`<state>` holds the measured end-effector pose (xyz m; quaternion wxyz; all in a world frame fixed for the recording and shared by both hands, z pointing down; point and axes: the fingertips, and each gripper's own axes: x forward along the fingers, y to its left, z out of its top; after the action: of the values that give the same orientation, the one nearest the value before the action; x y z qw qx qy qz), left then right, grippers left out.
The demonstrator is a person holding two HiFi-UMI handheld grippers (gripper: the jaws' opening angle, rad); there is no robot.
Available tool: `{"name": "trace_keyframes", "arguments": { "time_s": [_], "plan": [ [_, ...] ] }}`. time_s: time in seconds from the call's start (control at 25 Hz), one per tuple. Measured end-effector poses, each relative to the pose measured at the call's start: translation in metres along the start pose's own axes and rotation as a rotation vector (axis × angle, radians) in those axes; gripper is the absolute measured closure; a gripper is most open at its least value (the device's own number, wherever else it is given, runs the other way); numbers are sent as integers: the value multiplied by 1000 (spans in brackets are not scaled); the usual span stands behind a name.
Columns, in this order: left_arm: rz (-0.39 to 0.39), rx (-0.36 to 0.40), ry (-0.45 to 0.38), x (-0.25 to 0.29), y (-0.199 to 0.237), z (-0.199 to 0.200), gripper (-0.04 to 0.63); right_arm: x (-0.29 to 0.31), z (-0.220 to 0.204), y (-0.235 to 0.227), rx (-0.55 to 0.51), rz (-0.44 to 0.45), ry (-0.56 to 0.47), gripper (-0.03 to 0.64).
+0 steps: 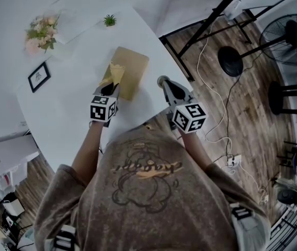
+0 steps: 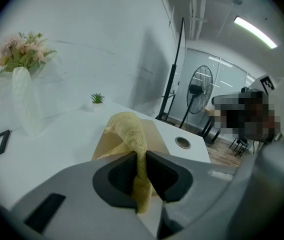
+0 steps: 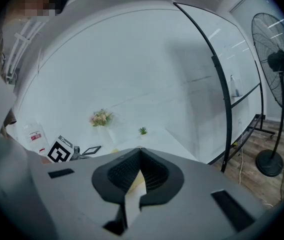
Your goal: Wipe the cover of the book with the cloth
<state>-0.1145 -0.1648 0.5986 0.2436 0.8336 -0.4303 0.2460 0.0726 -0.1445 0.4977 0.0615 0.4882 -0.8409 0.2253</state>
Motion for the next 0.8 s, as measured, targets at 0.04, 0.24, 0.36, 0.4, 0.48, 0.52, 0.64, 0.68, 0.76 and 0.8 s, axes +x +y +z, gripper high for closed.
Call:
{"name": "trace_keyframes", "arguments": {
  "time_s": [0.04, 0.24, 0.36, 0.4, 0.48, 0.52, 0.64, 0.68, 0.76, 0.8],
  "plan": [
    [-11, 6, 4, 1, -5, -1, 548, -1, -1, 0, 1, -3, -1, 617],
    [-65, 2, 15, 6, -28, -5, 548, -7, -4, -4, 13, -21, -8, 617],
    [-89, 5, 20, 7, -41, -7, 548, -14, -4, -7, 21, -35, -11, 617],
    [-97, 2, 21, 7, -44, -8, 548, -15, -4, -8, 23, -39, -12, 617],
    [-117, -5, 25, 8, -52, -9, 548, -18, -4, -9, 28, -45, -15, 617],
    [-131, -8, 28, 9, -56, -10, 546, -18, -4, -9, 31, -48, -16, 617],
    [-177, -20, 35, 12, -70, -13, 548, -20, -6, -11, 35, -56, -18, 617],
    [-190, -29, 36, 12, -74, -14, 547, -21, -7, -11, 35, -58, -19, 617],
    [-216, -56, 37, 14, -82, -15, 548, -23, -7, -12, 36, -62, -20, 617],
    [-230, -74, 37, 14, -86, -15, 548, -24, -7, -12, 36, -65, -21, 617]
  ]
}}
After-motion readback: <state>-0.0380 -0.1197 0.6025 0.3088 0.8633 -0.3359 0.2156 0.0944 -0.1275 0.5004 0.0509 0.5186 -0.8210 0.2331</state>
